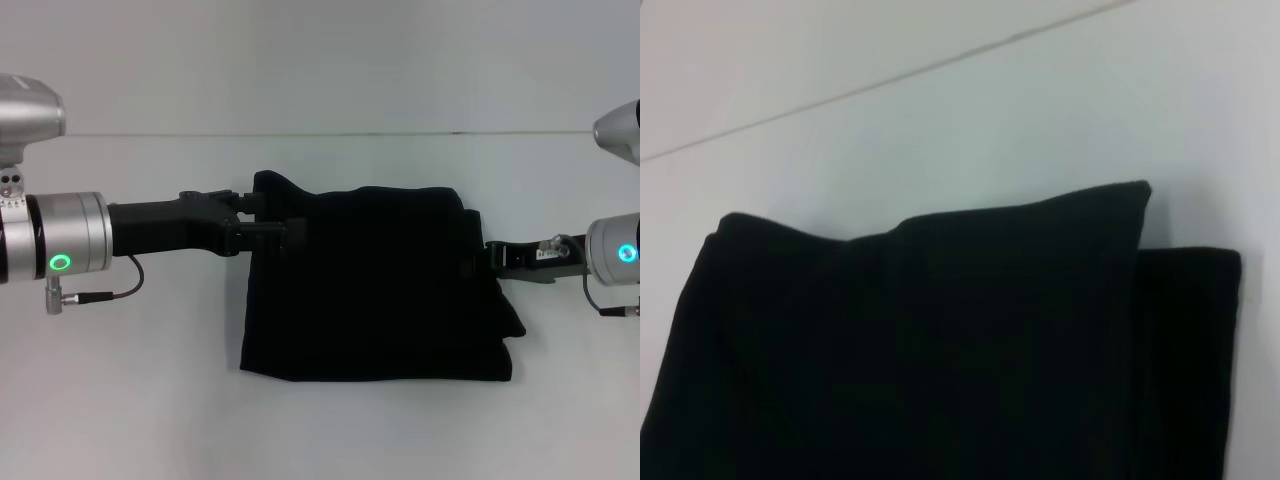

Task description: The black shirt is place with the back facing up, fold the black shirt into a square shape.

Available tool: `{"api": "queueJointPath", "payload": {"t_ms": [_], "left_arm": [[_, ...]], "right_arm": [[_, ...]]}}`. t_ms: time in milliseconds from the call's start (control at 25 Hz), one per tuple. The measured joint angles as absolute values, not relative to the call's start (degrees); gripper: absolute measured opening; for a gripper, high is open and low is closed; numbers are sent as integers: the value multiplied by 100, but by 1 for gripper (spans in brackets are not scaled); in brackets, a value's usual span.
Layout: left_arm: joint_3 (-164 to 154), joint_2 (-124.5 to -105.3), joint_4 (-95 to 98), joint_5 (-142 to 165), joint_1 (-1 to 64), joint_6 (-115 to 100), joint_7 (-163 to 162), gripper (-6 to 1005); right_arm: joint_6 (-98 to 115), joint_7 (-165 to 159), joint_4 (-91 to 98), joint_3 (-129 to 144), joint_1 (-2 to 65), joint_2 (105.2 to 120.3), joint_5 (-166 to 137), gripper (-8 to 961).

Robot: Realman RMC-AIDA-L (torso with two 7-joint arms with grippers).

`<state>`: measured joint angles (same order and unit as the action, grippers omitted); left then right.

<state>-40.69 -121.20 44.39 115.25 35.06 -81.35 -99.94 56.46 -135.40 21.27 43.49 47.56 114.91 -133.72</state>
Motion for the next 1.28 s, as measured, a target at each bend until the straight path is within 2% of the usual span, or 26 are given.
{"api": "queueJointPath", "payload": {"t_ms": [520,960,1280], "left_arm": [[-4069,-12138,4439,11515,3473,-8133,-9993,920],[-3983,-12138,4431,11513,3470,-8155,-10050,920],[-3589,-12108,4430,11273,3446,-8524,-10139,920]], "right_arm": [[5646,-13526,2125,4360,4843,11389,-13460,86],[5763,-13090,2298,4301,4625,11447,-13206,87],[6392,-12260,3221,4297,3922,11435,-12122,316]]}}
